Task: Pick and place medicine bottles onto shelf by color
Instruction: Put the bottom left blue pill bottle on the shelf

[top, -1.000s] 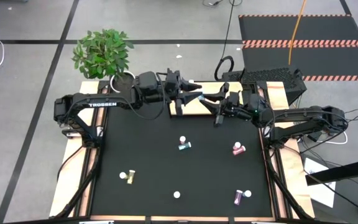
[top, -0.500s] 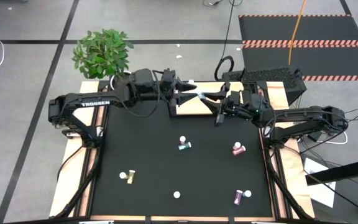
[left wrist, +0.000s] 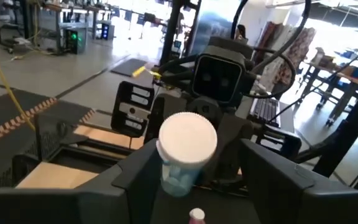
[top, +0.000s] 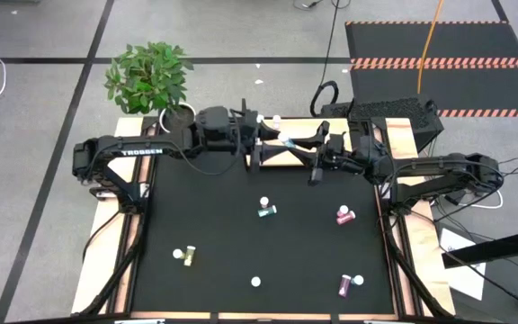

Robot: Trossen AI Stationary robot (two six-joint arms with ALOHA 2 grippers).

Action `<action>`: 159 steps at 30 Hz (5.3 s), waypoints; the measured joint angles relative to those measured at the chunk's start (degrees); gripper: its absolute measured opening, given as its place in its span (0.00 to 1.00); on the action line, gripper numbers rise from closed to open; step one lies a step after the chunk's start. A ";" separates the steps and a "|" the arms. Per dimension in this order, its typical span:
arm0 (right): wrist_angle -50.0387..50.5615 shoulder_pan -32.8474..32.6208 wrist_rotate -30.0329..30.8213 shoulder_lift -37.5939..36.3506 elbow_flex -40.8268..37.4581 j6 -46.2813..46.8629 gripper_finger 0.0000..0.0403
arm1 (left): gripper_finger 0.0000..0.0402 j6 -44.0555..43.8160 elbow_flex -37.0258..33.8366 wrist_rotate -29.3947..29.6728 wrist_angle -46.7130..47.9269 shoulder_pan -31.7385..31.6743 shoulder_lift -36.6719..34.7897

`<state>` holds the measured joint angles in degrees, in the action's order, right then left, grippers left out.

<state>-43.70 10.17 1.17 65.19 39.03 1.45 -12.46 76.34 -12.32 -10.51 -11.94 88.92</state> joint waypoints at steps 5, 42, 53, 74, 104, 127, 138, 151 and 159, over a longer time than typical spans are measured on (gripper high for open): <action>0.85 0.00 -1.03 -0.04 0.00 0.40 0.24 | 0.53 0.91 0.00 0.00 0.48 0.00 0.00; 4.87 -0.02 -2.82 -0.02 -0.02 2.41 0.24 | 0.53 4.77 0.02 -0.28 8.03 -0.79 -1.64; 4.78 -0.02 -2.91 -0.02 -0.02 2.41 0.24 | 0.50 4.69 0.02 -0.22 8.84 -0.90 -1.64; 5.43 0.02 -2.49 -0.02 -0.02 3.66 0.24 | 0.27 4.85 0.02 -4.71 10.64 -3.43 -1.64; 6.04 1.10 -2.73 -0.03 -0.07 6.82 0.24 | 0.27 4.91 0.02 0.11 12.42 -2.12 -1.64; 6.24 1.11 -2.69 -0.04 -0.07 5.59 0.24 | 0.27 7.17 0.02 0.40 12.32 -2.21 -1.62; 5.82 1.11 -2.63 -0.04 -0.07 5.10 0.24 | 0.15 6.52 0.02 0.39 12.50 -2.21 -1.62; 6.22 1.12 -2.97 -0.04 -0.04 4.72 0.24 | 0.34 4.71 0.02 0.20 12.53 -2.27 -1.62; 6.92 1.14 -4.55 -0.04 -0.04 3.61 0.24 | 0.66 5.65 0.02 0.07 9.97 -1.59 -1.62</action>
<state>-36.78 11.31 -3.38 65.14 38.98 5.06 -6.81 76.36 -12.24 -0.54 -13.53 87.31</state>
